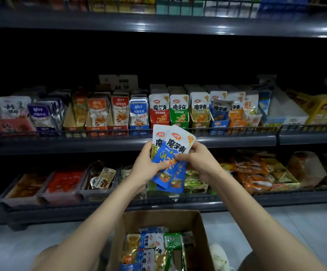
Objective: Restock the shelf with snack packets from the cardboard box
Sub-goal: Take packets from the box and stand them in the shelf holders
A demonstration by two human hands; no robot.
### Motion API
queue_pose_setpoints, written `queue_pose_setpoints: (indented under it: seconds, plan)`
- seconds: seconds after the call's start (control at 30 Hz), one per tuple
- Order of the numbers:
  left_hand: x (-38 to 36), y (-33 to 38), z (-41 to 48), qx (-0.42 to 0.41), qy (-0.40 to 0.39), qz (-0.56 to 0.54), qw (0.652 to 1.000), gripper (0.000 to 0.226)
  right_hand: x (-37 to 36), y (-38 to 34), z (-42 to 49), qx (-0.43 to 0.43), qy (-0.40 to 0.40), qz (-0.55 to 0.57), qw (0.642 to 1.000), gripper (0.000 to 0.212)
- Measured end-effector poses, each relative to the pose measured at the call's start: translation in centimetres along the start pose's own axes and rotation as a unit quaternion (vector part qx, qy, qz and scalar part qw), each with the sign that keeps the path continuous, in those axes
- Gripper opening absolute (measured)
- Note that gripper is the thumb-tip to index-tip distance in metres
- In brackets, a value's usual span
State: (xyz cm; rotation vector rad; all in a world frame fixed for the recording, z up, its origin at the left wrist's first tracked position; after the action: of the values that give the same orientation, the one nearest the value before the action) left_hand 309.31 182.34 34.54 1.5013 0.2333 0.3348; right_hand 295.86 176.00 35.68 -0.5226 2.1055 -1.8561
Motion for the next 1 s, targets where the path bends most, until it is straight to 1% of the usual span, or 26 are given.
queue_pose_setpoints:
  seconds: [0.1,0.17,0.23,0.37,0.5,0.53,0.6,0.7,0.87,0.93,1.0]
  plan:
    - [-1.2,1.1,1.9,-0.027,0.007,0.016,0.999,0.049,2.6,-1.0,1.3,0.024,0.061,0.032,0.997,0.03]
    - [-1.9,1.2,3.1,-0.022,0.021,-0.013,0.999,0.034,4.7,-1.6,2.0,0.038,0.098,0.047,0.993,0.029]
    - [-2.2,0.9,4.3,-0.009,0.041,-0.035,0.998,0.026,6.9,-1.9,2.8,0.047,0.128,0.082,0.987,0.032]
    - [-2.7,0.7,7.4,-0.007,0.057,-0.034,0.998,0.027,12.6,-2.7,4.8,0.085,0.203,0.141,0.965,0.039]
    - [-3.5,1.0,10.7,-0.017,0.054,-0.025,0.998,0.028,18.2,-3.7,8.1,0.124,0.276,0.132,0.944,0.031]
    - [-3.7,1.1,11.4,-0.019,0.053,-0.022,0.998,0.027,19.2,-3.9,9.2,0.129,0.285,0.133,0.941,0.034]
    - [-4.2,1.1,12.9,-0.018,0.049,-0.015,0.999,0.025,20.4,-4.4,11.1,0.134,0.29,0.144,0.937,0.044]
    - [-4.6,1.1,15.0,-0.017,0.05,-0.006,0.999,0.027,21.5,-5.7,13.4,0.158,0.296,0.122,0.934,0.039]
    - [-5.1,1.0,17.4,-0.02,0.044,0.006,0.999,0.039,21.7,-8.4,16.0,0.216,0.288,0.076,0.93,0.032]
    - [-5.1,0.7,18.1,-0.017,0.045,0.013,0.999,0.047,21.3,-9.1,16.9,0.231,0.275,0.051,0.932,0.036]
    - [-5.1,0.3,18.5,-0.017,0.046,0.018,0.999,0.047,21.0,-8.9,18.0,0.23,0.251,0.035,0.94,0.041]
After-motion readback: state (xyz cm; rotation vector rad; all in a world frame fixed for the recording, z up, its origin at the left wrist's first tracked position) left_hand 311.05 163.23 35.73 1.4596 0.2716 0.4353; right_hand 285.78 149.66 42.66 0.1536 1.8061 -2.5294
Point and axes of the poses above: each hand's wrist, its own z-axis towards the middle knuckle, its own x-axis out of the back of the hand, y = z × x, the point moved 9 cm from there along z, towards the middle knuckle
